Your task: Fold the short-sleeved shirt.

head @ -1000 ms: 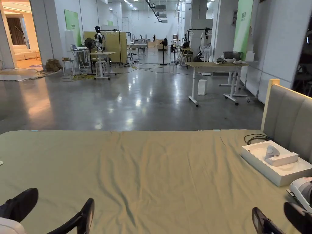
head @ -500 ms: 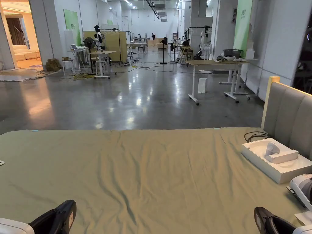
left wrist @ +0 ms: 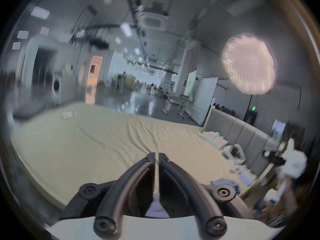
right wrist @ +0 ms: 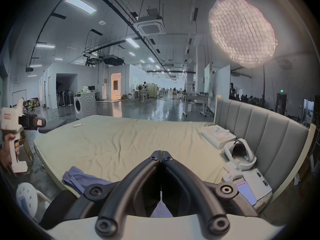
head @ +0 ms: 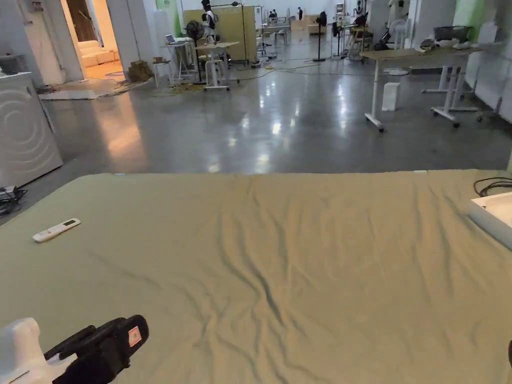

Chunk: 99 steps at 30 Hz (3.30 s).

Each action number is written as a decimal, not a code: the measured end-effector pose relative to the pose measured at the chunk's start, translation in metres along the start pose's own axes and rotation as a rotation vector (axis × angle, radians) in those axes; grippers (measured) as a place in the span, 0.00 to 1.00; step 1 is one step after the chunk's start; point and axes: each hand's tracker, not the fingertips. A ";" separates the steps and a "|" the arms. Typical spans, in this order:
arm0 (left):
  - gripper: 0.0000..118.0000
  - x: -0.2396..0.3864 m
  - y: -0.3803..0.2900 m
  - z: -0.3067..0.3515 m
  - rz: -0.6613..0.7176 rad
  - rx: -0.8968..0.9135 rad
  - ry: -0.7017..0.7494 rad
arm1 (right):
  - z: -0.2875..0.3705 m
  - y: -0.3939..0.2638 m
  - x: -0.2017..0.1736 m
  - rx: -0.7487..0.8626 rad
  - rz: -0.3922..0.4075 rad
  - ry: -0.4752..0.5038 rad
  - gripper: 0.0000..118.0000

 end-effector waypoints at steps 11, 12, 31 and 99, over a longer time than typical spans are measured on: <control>0.89 -0.182 -0.091 -0.074 0.468 -0.362 -0.005 | -0.040 -0.026 -0.017 -0.205 0.016 -0.010 0.00; 0.89 -0.194 -0.100 -0.084 0.487 -0.386 -0.017 | -0.044 -0.028 -0.019 -0.223 0.015 -0.011 0.00; 0.09 -0.184 -0.120 -0.136 0.702 -0.417 -0.135 | -0.046 -0.036 -0.057 -0.334 -0.012 0.031 0.00; 0.94 -0.091 -0.085 -0.150 0.456 -0.424 -0.047 | -0.001 -0.089 0.002 -0.380 -0.106 0.035 0.00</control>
